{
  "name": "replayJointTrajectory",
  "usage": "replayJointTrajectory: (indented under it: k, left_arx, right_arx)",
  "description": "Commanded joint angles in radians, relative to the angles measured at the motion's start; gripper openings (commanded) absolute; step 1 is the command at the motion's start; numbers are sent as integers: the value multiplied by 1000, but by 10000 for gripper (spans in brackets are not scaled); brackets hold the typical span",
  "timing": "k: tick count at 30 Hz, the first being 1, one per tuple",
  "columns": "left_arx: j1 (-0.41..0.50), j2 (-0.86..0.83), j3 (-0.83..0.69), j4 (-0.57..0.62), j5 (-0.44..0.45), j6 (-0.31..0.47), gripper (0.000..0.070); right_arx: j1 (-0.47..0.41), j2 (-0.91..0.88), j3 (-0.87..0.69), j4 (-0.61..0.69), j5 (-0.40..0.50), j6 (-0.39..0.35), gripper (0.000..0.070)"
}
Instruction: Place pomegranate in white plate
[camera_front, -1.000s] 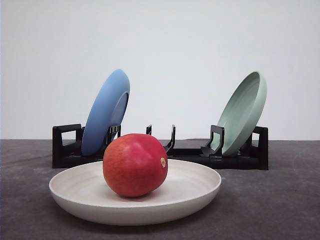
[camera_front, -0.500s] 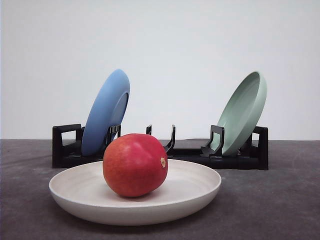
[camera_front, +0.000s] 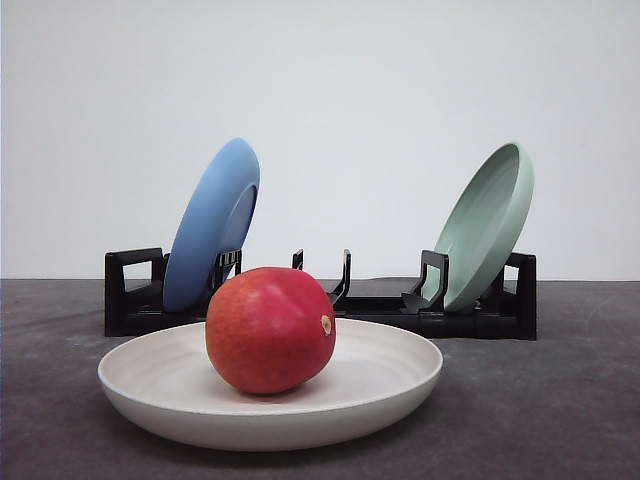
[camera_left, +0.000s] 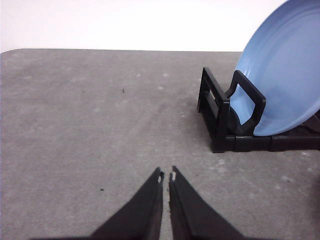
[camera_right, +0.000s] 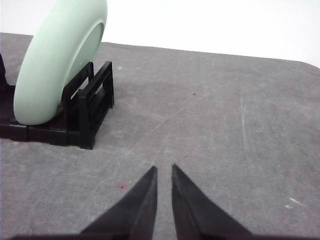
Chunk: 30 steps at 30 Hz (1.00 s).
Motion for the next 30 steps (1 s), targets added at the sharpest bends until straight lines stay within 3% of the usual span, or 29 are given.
replayJointTrajectory:
  k: [1, 30]
  left_arx:
    - [1, -1, -9, 15, 1, -1, 0]
    - [1, -1, -9, 15, 1, -1, 0]
  right_arx:
    - [0, -1, -5, 11, 0, 3, 49]
    - [0, -1, -5, 11, 0, 3, 48]
